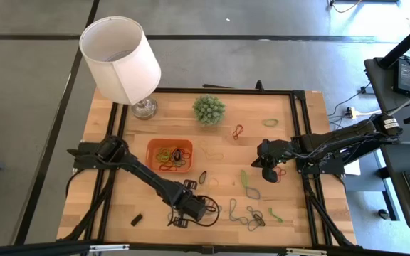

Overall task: Pick and place rubber bands into bin
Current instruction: Put the yellow rubber band into the orange bin

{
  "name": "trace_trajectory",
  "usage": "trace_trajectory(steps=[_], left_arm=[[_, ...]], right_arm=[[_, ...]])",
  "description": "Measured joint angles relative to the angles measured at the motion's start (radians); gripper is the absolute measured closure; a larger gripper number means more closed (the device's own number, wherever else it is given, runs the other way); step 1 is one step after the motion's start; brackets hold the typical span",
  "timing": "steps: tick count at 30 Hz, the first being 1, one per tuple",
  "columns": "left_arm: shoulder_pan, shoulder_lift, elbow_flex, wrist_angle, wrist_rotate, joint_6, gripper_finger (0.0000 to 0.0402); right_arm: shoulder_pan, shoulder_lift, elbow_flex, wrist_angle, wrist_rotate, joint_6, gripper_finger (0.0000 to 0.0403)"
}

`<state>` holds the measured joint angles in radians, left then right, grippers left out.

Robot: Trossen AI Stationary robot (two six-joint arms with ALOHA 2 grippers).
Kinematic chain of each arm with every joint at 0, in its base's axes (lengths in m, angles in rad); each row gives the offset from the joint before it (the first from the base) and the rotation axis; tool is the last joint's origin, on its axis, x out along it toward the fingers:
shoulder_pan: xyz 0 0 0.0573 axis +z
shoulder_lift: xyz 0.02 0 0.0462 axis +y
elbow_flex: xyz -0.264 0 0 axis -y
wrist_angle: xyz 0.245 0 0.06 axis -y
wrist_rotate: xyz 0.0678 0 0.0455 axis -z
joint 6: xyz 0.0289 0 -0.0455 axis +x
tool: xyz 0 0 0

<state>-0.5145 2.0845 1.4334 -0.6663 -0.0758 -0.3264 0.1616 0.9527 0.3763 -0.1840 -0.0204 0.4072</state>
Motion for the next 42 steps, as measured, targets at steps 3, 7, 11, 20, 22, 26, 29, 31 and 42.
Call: trace_trajectory(steps=[3, 7, 11, 20, 22, 26, 29, 31, 42], left_arm=[[0.001, 0.009, 0.044, -0.062, 0.017, -0.002, 0.0396], [-0.004, -0.019, 0.111, -0.167, 0.041, -0.003, 0.0398], [0.0, -0.066, 0.138, -0.317, 0.045, -0.036, 0.0399], [-0.001, -0.237, 0.15, -0.451, -0.036, -0.029, 0.0399], [-0.001, -0.289, 0.15, -0.481, -0.09, -0.028, 0.0399], [0.028, -0.378, 0.143, -0.577, -0.138, -0.006, 0.0399], [0.066, -0.431, 0.143, -0.66, -0.194, 0.038, 0.0399], [0.095, -0.456, 0.143, -0.709, -0.214, 0.085, 0.0399], [0.284, -0.571, -0.166, -0.586, -0.097, 0.347, 0.0399]], right_arm=[[0.0, 0.0, 0.0, 0.0, 0.0, -0.005, 0.0389], [0.0, 0.0, 0.0, 0.0, 0.0, -0.023, 0.0389], [0.0, 0.0, 0.0, 0.005, 0.0, -0.023, 0.0389], [0.0, 0.0, 0.0, 0.009, 0.0, -0.019, 0.0389], [0.0, 0.0, 0.0, 0.009, 0.0, -0.015, 0.0389], [0.0, 0.0, 0.0, 0.009, 0.008, 0.01, 0.0389], [0.0, 0.0, 0.0, 0.009, 0.038, 0.037, 0.0389], [0.0, 0.0, 0.0, 0.01, 0.056, 0.056, 0.0389], [0.0, 0.001, 0.0, 0.158, 0.172, 0.12, 0.0389]])
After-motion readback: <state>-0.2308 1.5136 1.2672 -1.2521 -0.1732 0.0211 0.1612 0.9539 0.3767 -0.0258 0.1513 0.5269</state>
